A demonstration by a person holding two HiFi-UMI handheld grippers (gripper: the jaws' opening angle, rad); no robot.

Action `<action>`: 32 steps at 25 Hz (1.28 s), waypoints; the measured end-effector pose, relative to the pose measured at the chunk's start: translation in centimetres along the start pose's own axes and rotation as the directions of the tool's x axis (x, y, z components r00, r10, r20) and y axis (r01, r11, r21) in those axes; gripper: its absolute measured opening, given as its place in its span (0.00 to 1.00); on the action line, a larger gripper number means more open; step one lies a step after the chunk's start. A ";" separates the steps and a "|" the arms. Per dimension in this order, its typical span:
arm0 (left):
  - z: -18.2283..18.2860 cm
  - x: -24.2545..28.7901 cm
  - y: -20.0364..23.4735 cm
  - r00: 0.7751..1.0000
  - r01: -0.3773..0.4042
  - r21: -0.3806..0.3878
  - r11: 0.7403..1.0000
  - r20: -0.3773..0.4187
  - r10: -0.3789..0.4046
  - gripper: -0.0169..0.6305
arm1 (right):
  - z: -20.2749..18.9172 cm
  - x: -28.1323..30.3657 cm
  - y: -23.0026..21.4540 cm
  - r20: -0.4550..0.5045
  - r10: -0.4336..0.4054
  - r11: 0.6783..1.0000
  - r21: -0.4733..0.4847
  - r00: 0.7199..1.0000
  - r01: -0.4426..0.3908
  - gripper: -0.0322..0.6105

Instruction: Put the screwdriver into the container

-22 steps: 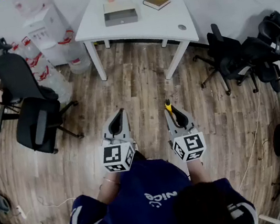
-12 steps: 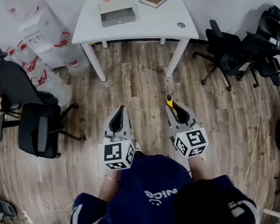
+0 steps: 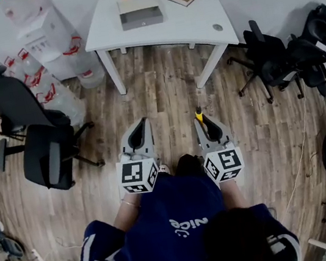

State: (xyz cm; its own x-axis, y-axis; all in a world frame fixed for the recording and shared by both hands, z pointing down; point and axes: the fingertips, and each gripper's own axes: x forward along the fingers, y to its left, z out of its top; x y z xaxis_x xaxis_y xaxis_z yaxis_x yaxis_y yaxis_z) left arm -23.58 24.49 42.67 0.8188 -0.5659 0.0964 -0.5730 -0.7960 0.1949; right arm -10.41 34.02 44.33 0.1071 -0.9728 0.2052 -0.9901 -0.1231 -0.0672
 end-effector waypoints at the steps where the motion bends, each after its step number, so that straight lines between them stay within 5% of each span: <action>1: -0.1 0.3 0.4 1.000 -0.003 0.001 1.000 -0.005 0.003 0.05 | -0.1 0.5 0.0 -0.001 0.006 1.000 0.004 1.000 -0.006 0.20; 9: -0.2 5.4 2.7 0.998 -0.059 0.022 0.998 -0.021 0.059 0.05 | 0.1 7.0 -2.9 0.009 0.056 0.998 0.031 0.998 -0.056 0.20; 32: 2.1 31.0 0.7 0.978 -0.206 0.038 0.978 -0.023 0.207 0.05 | 5.5 25.5 -24.1 -0.032 0.226 0.974 -0.002 0.974 -0.226 0.20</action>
State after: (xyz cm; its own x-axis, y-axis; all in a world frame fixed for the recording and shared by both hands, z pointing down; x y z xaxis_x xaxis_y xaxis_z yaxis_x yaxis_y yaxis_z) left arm 1.28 5.92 43.71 0.6830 -0.7134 0.1567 -0.7304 -0.6698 0.1340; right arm 16.69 11.09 45.85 -0.1226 -0.9688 0.2155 -0.9888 0.1007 -0.1098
